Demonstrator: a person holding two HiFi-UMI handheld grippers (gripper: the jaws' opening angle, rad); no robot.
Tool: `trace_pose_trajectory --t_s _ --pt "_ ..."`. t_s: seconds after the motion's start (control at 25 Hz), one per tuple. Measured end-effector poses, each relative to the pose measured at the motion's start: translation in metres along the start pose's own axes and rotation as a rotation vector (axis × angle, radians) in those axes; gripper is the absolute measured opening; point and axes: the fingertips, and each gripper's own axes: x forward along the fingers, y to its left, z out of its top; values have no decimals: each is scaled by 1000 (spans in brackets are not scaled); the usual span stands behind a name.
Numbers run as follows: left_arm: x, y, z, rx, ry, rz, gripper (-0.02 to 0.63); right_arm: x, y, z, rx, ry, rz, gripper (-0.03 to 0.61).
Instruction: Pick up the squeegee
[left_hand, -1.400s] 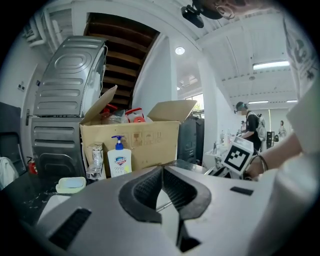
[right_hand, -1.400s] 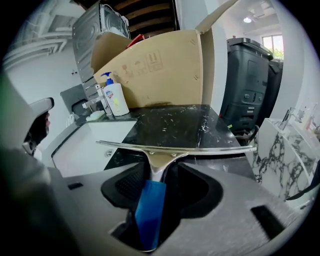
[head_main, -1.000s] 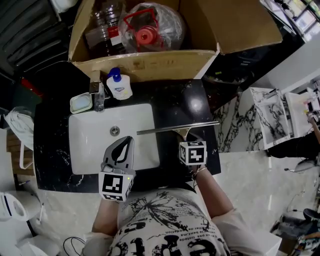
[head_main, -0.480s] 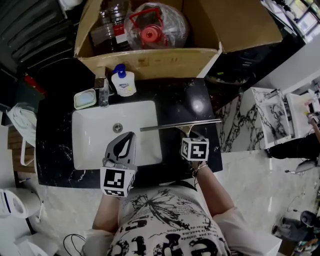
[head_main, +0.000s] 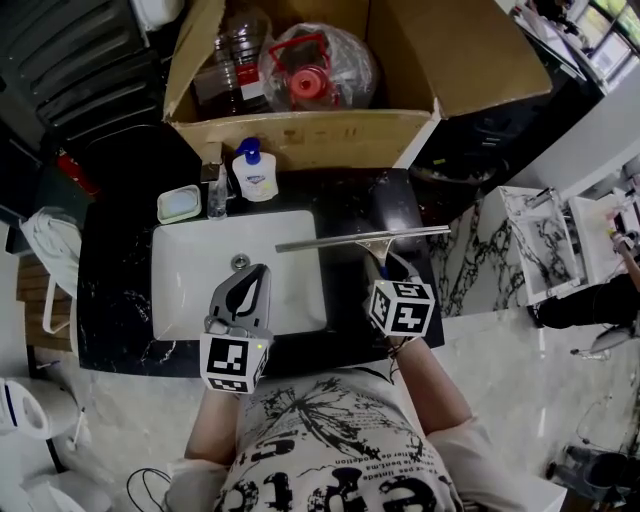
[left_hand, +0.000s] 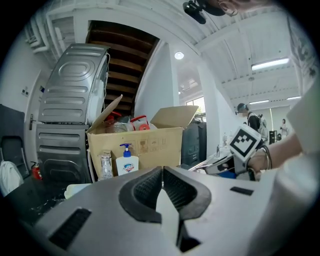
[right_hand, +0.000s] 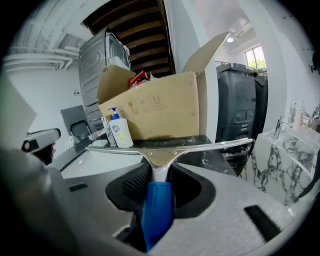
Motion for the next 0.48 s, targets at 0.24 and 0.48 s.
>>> trace_pose_trajectory --t_s 0.24,0.48 --pt "-8 12 11 17 -24 39 12 -28 21 57 -52 -208 54 121" --pt "-11 24 25 35 -51 69 12 -60 41 101 -104 -396 99 121"
